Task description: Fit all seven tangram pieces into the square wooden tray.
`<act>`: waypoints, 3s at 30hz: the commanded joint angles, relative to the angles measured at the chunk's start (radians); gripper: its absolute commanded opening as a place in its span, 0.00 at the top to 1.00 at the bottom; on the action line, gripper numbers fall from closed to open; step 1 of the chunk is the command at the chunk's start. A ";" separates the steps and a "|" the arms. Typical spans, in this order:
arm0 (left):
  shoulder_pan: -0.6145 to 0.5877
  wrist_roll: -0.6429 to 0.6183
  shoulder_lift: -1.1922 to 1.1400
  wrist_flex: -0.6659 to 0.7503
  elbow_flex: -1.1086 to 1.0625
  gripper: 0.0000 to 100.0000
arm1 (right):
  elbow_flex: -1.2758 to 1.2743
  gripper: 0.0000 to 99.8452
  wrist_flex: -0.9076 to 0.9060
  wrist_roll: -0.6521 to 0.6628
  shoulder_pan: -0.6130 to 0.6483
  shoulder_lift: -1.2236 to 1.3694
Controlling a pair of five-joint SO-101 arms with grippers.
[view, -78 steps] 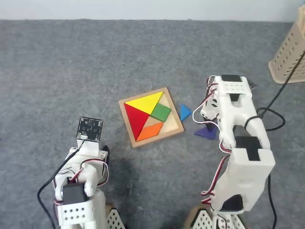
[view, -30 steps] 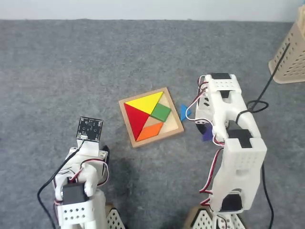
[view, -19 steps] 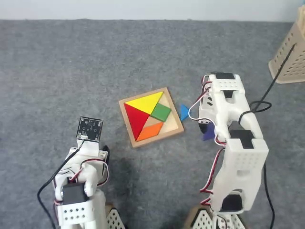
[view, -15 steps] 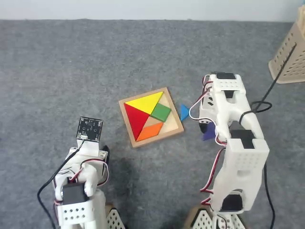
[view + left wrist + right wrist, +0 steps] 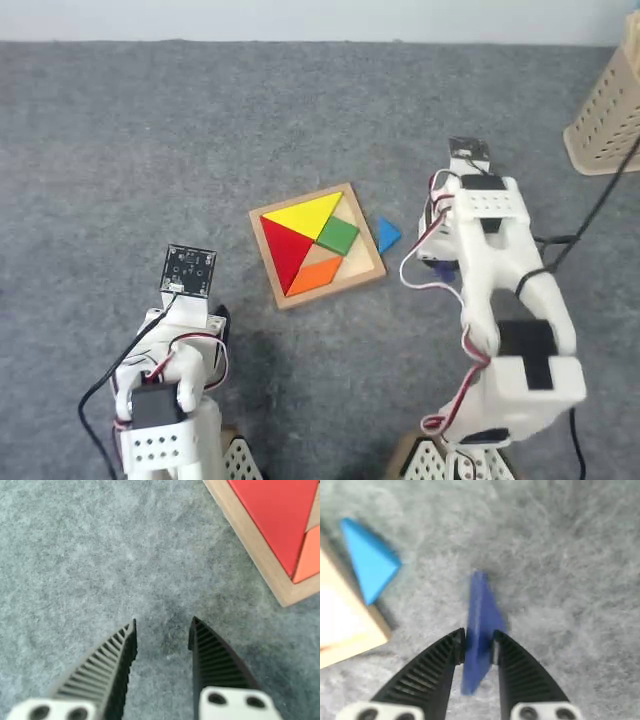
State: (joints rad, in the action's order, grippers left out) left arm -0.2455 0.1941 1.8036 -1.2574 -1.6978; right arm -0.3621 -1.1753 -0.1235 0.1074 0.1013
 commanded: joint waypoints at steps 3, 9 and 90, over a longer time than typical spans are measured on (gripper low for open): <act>0.002 0.005 0.006 -0.005 0.012 0.83 | -0.003 0.93 0.016 0.034 0.070 -0.111; 0.002 0.005 0.006 -0.005 0.012 0.83 | -0.005 0.92 0.013 0.046 0.073 -0.119; 0.002 0.005 0.006 -0.005 0.012 0.83 | 0.181 0.95 0.119 -0.637 0.518 0.065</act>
State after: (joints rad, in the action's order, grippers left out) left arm -0.2455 0.1941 1.8036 -1.2574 -1.6978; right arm -0.2394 -1.0863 -0.6928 0.6030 0.1703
